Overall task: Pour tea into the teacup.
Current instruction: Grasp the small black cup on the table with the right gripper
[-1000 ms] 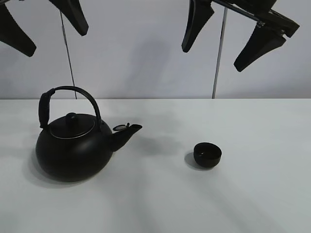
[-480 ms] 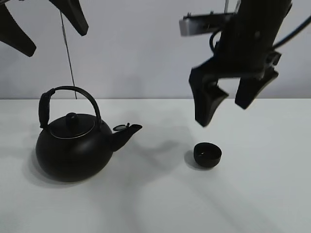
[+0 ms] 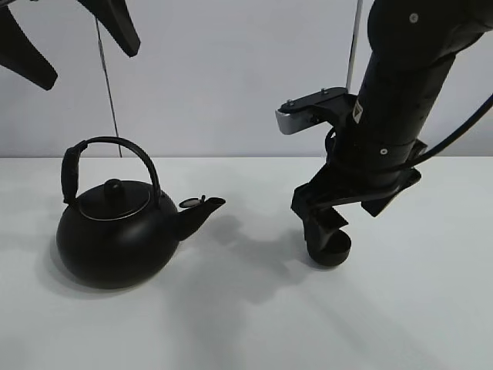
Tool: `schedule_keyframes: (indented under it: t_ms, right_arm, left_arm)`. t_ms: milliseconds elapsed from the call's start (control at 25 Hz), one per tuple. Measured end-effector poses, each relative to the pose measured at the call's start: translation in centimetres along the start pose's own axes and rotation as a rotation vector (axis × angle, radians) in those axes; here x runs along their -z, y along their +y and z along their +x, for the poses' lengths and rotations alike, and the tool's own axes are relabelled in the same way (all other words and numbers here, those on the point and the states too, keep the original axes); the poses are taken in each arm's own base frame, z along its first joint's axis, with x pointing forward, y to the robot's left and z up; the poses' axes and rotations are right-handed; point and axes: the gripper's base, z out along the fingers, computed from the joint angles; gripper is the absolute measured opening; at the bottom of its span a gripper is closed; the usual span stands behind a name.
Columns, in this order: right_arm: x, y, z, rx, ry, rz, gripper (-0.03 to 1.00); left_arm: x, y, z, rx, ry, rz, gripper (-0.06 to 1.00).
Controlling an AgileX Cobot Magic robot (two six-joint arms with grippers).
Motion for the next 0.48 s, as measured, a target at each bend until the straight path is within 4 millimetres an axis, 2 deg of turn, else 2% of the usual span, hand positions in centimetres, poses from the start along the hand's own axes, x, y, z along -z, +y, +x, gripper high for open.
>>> schedule_keyframes:
  t_ms: [320,480]
  right_arm:
    - [-2.6,0.4,-0.4,-0.015,-0.004,-0.016,0.61]
    - [-3.3,0.3,-1.4,-0.035,-0.014,-0.017,0.61]
  left_arm:
    - [0.0,0.0,0.0,0.0,0.0,0.0,0.66]
    - [0.0,0.0,0.0,0.0,0.0,0.0,0.66]
